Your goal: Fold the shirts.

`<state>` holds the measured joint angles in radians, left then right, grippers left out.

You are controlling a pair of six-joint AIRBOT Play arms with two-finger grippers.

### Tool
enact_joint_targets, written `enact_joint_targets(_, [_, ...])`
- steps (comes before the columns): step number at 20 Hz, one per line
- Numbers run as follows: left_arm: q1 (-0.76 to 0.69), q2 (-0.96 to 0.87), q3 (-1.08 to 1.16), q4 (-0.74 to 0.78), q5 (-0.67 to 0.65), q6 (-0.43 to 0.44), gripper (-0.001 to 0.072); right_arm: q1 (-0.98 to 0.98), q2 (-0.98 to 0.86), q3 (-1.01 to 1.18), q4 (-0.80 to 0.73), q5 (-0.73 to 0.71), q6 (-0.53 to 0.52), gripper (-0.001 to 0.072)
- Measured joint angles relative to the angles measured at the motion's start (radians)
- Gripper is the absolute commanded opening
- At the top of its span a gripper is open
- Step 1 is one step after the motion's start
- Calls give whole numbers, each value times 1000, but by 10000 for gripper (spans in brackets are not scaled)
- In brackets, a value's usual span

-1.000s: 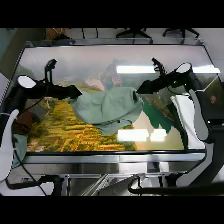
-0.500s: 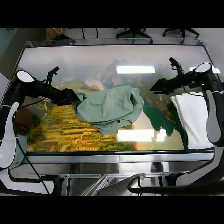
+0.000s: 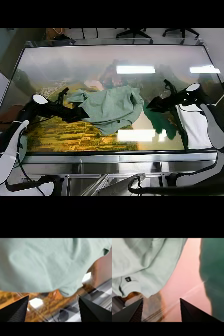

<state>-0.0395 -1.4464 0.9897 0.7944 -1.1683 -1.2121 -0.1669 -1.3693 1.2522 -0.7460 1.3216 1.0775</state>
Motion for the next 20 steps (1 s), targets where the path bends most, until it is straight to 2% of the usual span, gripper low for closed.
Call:
enact_joint_targets(3, [-48,-50,-13,-21,89,10,662,59,-36,-31,-2,-76,-6,503])
enact_joint_targets(4, [-59,-71,-2,-24,108,13,590,79,-48,-36,8,-94,-6,502])
enact_joint_targets(5, [-66,-89,14,-28,122,13,444,98,-59,-39,24,-112,-9,486])
enact_joint_targets(7, [-75,-126,55,-29,135,16,210,127,-79,-43,43,-154,-25,98])
enact_joint_targets(8, [-78,-143,77,-32,137,16,59,136,-87,-45,55,-167,-35,80])
enact_joint_targets(9, [-80,-154,97,-35,136,16,17,143,-90,-46,65,-179,-53,9])
enact_joint_targets(15, [-84,-138,261,-36,12,16,16,153,-27,9,158,-155,-107,13])
enact_joint_targets(20, [-73,49,544,-37,-97,-39,17,119,168,266,192,-81,-113,12])
